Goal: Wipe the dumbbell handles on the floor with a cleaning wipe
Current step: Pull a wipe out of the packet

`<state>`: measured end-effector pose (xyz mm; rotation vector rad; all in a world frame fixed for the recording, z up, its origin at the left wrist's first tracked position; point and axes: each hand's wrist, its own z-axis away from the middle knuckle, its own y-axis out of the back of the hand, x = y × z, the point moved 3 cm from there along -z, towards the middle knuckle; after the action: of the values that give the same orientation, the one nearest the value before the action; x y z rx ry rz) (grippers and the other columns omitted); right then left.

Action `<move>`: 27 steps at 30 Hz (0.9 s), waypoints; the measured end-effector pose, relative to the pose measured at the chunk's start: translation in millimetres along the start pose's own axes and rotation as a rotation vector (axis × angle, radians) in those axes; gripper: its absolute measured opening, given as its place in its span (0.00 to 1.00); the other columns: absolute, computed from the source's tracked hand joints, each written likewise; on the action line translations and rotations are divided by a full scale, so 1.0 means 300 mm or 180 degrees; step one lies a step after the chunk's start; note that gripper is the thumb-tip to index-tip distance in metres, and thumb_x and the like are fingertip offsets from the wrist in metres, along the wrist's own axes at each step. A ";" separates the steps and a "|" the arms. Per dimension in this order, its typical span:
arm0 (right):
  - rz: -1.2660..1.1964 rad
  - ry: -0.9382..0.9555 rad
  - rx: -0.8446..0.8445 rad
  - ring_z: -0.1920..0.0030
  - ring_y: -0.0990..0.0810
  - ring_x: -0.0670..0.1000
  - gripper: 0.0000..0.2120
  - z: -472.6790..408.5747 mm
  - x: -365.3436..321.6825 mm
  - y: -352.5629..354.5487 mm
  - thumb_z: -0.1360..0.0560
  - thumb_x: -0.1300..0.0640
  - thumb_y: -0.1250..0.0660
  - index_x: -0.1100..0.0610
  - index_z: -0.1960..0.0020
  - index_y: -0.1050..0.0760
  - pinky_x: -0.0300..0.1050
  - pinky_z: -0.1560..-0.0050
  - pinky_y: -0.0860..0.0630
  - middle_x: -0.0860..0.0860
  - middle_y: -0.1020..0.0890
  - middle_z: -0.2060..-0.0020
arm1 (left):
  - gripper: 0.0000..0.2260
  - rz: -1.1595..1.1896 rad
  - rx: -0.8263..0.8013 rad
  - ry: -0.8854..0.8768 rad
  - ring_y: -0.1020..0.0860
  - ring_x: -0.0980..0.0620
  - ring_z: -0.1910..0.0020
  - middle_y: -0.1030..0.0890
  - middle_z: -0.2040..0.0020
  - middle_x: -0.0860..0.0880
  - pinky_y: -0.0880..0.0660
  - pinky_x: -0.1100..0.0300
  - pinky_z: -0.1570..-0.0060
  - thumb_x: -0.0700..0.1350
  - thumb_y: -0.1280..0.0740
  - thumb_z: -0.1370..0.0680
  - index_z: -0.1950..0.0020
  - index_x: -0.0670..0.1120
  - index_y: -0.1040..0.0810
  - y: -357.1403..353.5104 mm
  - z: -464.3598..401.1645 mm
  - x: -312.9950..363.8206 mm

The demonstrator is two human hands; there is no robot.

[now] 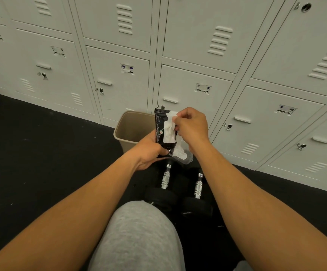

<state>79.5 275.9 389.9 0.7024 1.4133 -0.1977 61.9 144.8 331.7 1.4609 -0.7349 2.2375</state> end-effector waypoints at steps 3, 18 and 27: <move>-0.0029 -0.0010 -0.0033 0.57 0.15 0.55 0.07 0.001 0.002 0.000 0.29 0.57 0.31 0.47 0.63 0.24 0.60 0.52 0.18 0.50 0.16 0.60 | 0.35 0.0009 -0.0017 0.0030 0.20 0.43 0.39 0.19 0.38 0.43 0.21 0.50 0.43 0.19 0.44 0.27 0.29 0.51 0.30 -0.001 0.000 0.001; 0.0239 0.0000 0.0038 0.62 0.29 0.52 0.03 -0.069 -0.096 0.073 0.19 0.57 0.43 0.54 0.51 0.32 0.47 0.65 0.31 0.50 0.27 0.59 | 0.36 -0.0096 -0.0143 0.0456 0.21 0.40 0.40 0.20 0.37 0.42 0.19 0.48 0.47 0.19 0.43 0.29 0.30 0.51 0.29 0.000 0.011 -0.071; -0.0607 -0.0610 -0.0278 0.51 0.16 0.63 0.05 -0.064 -0.063 0.108 0.19 0.58 0.43 0.56 0.47 0.29 0.61 0.56 0.17 0.62 0.19 0.47 | 0.28 0.0709 -0.0143 0.0415 0.20 0.37 0.40 0.20 0.37 0.40 0.20 0.42 0.47 0.24 0.38 0.27 0.33 0.49 0.26 0.012 0.010 -0.055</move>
<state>77.2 306.9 418.4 0.4636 1.2959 -0.3417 68.7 139.7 316.7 1.2517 -0.9388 2.4360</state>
